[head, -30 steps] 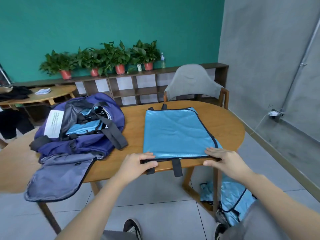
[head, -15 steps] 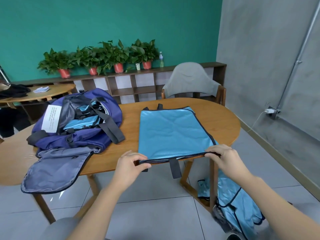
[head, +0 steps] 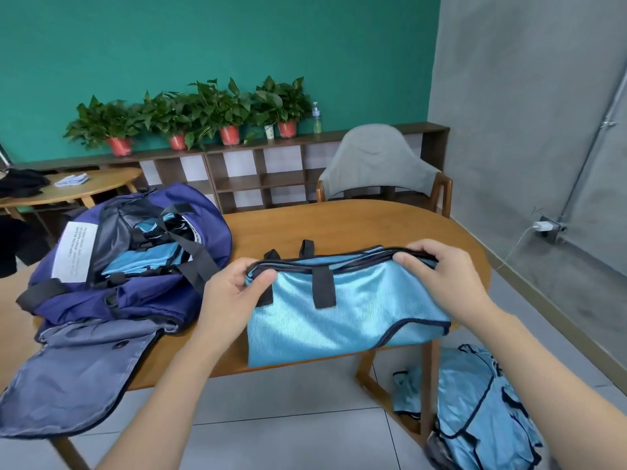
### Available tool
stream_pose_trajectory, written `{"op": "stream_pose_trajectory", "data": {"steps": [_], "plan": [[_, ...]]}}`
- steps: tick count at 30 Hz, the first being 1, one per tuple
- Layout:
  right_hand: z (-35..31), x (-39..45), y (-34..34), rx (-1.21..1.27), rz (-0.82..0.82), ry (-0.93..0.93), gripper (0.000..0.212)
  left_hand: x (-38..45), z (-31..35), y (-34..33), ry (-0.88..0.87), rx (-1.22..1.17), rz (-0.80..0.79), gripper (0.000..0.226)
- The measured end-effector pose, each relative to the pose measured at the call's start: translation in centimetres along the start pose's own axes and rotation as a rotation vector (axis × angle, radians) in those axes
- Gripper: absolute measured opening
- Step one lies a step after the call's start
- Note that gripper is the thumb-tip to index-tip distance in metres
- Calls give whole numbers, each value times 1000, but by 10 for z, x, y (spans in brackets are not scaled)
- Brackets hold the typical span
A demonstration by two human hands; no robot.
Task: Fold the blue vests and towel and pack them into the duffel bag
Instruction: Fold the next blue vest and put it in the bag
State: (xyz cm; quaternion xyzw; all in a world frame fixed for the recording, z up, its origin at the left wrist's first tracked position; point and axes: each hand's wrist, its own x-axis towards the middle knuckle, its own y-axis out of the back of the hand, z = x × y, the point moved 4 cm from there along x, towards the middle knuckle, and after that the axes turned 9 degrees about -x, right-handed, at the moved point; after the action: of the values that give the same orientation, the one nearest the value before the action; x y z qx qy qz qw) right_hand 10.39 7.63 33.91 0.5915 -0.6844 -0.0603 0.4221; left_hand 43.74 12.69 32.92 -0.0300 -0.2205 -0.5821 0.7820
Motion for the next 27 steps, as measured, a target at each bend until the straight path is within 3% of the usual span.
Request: {"op": "stream_pose_trajectory", "data": {"steps": [6, 14, 21, 27], "plan": [[55, 32, -63, -177, -333, -103, 18, 35, -74, -20, 108, 376, -23, 8], [58, 25, -51, -148, -586, -159, 9, 16, -80, -11, 181, 206, -30, 11], [38, 54, -36, 24, -464, -176, 10, 47, -65, -5, 157, 28, 9, 9], [64, 76, -77, -222, -380, -200, 12, 77, -89, -17, 190, 245, 124, 4]]}}
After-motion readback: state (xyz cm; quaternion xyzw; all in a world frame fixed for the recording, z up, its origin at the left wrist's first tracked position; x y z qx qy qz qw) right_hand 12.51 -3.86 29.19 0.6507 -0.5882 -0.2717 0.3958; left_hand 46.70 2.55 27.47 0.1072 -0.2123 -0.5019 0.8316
